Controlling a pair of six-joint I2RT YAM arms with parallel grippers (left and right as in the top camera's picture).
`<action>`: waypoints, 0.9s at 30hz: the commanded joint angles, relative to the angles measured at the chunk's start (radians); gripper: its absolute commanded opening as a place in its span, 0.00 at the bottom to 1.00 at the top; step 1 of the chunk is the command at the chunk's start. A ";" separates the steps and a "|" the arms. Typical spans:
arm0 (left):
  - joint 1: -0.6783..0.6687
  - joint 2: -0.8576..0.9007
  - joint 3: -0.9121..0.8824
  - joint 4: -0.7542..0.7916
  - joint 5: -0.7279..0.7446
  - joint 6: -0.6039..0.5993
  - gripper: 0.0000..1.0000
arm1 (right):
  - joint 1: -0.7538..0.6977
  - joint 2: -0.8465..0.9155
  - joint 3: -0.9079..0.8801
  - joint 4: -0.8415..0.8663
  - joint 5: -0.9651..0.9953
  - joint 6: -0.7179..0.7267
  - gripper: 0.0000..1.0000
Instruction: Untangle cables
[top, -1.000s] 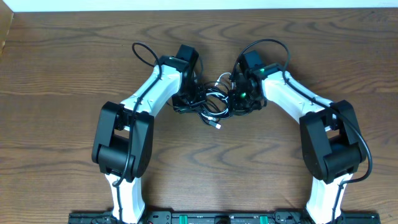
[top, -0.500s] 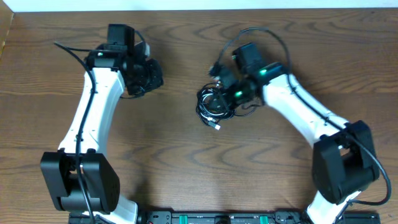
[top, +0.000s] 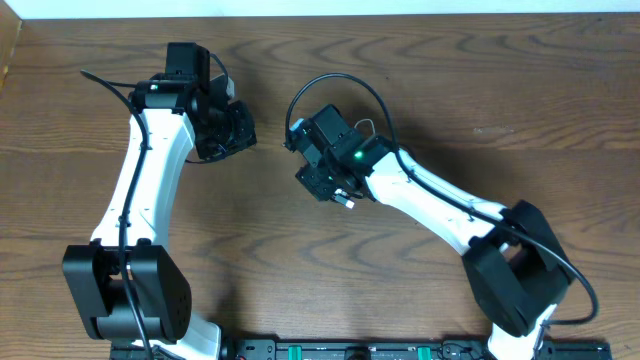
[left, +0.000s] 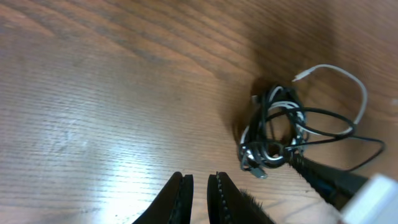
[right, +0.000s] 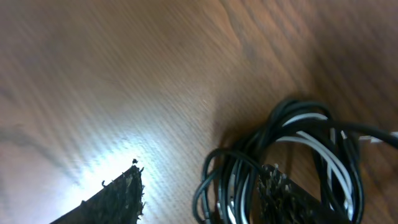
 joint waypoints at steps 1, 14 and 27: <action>0.003 0.005 0.002 -0.006 -0.037 0.022 0.17 | -0.010 0.060 0.008 -0.002 0.031 -0.005 0.57; 0.003 0.005 0.002 -0.010 -0.037 0.021 0.25 | -0.015 0.110 0.009 -0.020 0.031 0.026 0.01; 0.003 0.005 0.002 -0.016 0.124 0.013 0.47 | -0.292 -0.121 0.009 -0.026 -0.557 0.074 0.01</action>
